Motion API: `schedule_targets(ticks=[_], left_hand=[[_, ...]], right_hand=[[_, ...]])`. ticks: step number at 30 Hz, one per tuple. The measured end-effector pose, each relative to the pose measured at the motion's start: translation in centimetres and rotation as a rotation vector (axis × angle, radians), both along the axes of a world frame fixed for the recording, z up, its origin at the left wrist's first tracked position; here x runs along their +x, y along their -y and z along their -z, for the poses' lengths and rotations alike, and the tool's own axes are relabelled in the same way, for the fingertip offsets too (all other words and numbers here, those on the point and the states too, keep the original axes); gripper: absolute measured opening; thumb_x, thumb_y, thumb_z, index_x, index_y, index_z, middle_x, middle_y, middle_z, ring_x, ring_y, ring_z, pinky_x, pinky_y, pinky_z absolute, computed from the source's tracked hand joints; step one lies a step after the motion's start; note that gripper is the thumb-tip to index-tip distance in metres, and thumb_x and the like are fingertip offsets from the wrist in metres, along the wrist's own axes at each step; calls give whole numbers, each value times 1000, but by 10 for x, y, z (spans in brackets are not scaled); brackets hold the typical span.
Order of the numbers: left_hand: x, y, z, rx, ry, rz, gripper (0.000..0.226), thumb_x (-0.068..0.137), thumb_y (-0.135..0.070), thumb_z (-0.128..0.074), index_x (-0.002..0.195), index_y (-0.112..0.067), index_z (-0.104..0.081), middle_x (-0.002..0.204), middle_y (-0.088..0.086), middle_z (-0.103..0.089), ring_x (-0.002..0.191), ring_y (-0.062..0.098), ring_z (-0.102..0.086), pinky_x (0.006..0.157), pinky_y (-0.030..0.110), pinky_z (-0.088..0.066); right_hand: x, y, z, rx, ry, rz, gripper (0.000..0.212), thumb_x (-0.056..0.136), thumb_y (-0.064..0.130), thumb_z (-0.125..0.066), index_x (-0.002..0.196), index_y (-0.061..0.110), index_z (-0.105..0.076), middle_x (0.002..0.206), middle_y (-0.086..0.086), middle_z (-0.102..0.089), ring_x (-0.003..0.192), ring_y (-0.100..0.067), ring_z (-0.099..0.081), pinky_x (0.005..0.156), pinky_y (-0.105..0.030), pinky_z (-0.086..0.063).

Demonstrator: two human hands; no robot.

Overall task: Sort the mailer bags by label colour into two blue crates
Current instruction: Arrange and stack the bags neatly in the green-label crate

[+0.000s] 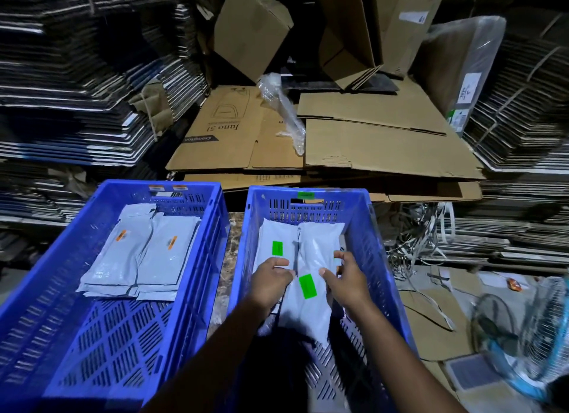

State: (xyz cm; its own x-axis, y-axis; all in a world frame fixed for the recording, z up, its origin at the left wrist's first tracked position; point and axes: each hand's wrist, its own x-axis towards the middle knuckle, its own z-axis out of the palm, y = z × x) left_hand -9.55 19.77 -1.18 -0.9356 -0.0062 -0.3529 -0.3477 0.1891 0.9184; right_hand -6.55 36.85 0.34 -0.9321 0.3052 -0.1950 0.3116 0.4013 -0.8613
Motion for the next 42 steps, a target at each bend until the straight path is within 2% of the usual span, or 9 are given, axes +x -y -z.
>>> schedule_targets(ticks=[3, 8, 14, 20, 26, 29, 33, 39, 42], left_hand=[[-11, 2, 3, -336, -115, 150, 35, 89, -20, -64, 124, -17, -59, 118, 4, -68, 104, 15, -64, 84, 17, -45], [-34, -3, 18, -823, -292, 410, 53, 94, -19, -46, 146, -22, -38, 150, 0, -43, 142, 20, -31, 115, 36, -29], [-62, -2, 31, -1115, -354, 552, 54, 98, -16, -35, 152, -20, -27, 162, 3, -20, 150, 22, -13, 117, 39, -24], [-60, -1, 54, -1171, -220, 492, 63, 101, -18, -30, 157, -18, 0, 165, 2, 2, 151, 24, -4, 120, 38, -15], [-66, -8, 55, -1197, -173, 491, 68, 100, -16, -34, 156, -18, 4, 164, 0, 8, 151, 23, 5, 122, 38, -7], [-68, -9, 52, -1205, -146, 501, 66, 100, -12, -27, 156, -19, 6, 164, -1, 11, 151, 22, 7, 122, 38, -6], [-73, -8, 54, -1157, -181, 465, 66, 99, -12, -32, 156, -20, 1, 164, 0, 10, 151, 21, 7, 122, 38, -8], [-73, -12, 74, -1059, -222, 439, 64, 103, -42, -32, 156, -27, -1, 163, -9, 10, 151, 16, 8, 121, 44, 0], [-68, -12, 88, -1068, -308, 384, 69, 91, -40, -55, 152, -23, -30, 161, -3, -19, 148, 23, -23, 117, 49, -15]], right_hand=[[-30, -6, 0, 57, 87, 29, 40, 91, 26, -68, 126, 18, -50, 100, -10, -59, 87, -24, -55, 72, -25, -37], [-76, -9, 17, 295, 182, -60, 45, 97, 31, -56, 137, 12, -47, 126, -20, -61, 114, -36, -58, 90, -35, -46], [-80, 3, 34, 613, 44, -210, 47, 99, 35, -46, 142, 17, -39, 142, -15, -45, 126, -36, -43, 100, -45, -44], [-80, 19, 51, 837, 133, -373, 72, 97, 25, -46, 157, 23, -6, 163, -16, -5, 146, -35, -17, 112, -51, -28], [-82, 26, 65, 787, 161, -318, 73, 98, 52, -39, 156, 29, -1, 154, -15, -23, 142, -36, -17, 107, -62, -30], [-80, 20, 69, 784, 164, -354, 76, 99, 46, -39, 155, 31, 10, 162, -12, -4, 148, -36, -7, 110, -66, -26], [-67, 11, 74, 844, 97, -391, 77, 98, 36, -37, 152, 39, 17, 160, -1, 31, 151, -33, 7, 108, -71, -22], [-73, 7, 79, 784, 144, -377, 72, 97, 40, -31, 153, 37, 15, 163, 6, 22, 152, -25, 13, 110, -70, -21], [-77, 9, 82, 797, 183, -380, 73, 98, 44, -32, 153, 37, 15, 164, 4, 17, 151, -25, 14, 112, -68, -19]])
